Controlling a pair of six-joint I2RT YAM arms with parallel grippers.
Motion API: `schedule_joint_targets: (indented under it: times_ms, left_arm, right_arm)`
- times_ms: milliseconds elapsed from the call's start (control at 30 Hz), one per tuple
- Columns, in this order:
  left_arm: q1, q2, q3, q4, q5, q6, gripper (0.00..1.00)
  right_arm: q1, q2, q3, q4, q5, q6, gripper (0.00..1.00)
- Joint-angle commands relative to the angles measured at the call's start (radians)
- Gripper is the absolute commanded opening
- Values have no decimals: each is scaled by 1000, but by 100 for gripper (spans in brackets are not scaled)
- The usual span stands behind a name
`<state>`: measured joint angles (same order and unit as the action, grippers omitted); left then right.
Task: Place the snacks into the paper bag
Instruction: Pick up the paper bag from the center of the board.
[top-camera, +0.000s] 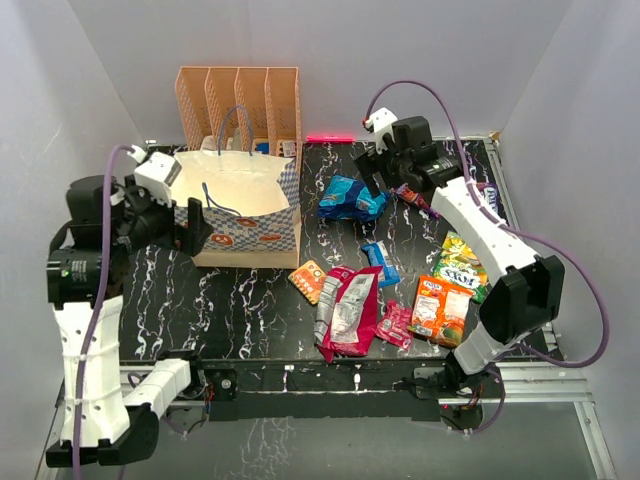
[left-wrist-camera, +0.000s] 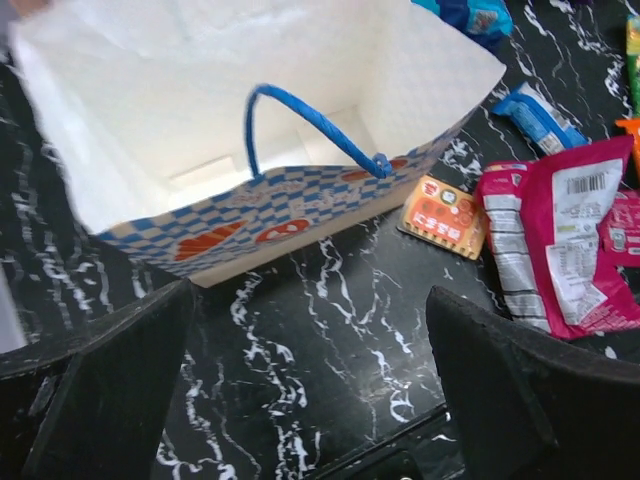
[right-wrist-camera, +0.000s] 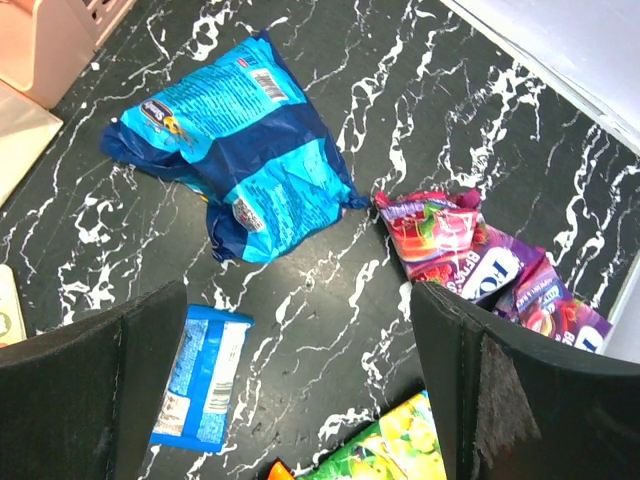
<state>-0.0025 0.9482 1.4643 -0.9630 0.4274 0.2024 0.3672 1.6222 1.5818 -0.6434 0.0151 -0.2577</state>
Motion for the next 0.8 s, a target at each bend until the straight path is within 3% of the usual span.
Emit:
schedule_joint_targets:
  times_ms: [0,233,367,500,633,700,767]
  left_arm:
    - [57,19,200,-103,48,105,98]
    - [59,271,509,-81,-27,41,98]
    - [61,406,605,-31,-44,9,98]
    - [61,469,620,57,-31,-15,98]
    - [60,460,528,173,-15,-15,98]
    - [59,455,492,220,-27,-17,98]
    - [60,458,485,245,-39,-27,98]
  right_arm:
    - [-15,-68,-52,69,50,-23,99]
    - [-224,-140,-143,139,-61,76,99]
    - [-310,-179,-192,135,-130,85,99]
    - [-327,-211,-226,61,-324,20,98]
    - [-326,-265,-270,-6,-480,-57,98]
    - [-327,-292,-294,0,-470,-61,98]
    - [-326,-296,-314,30,-366,-24,98]
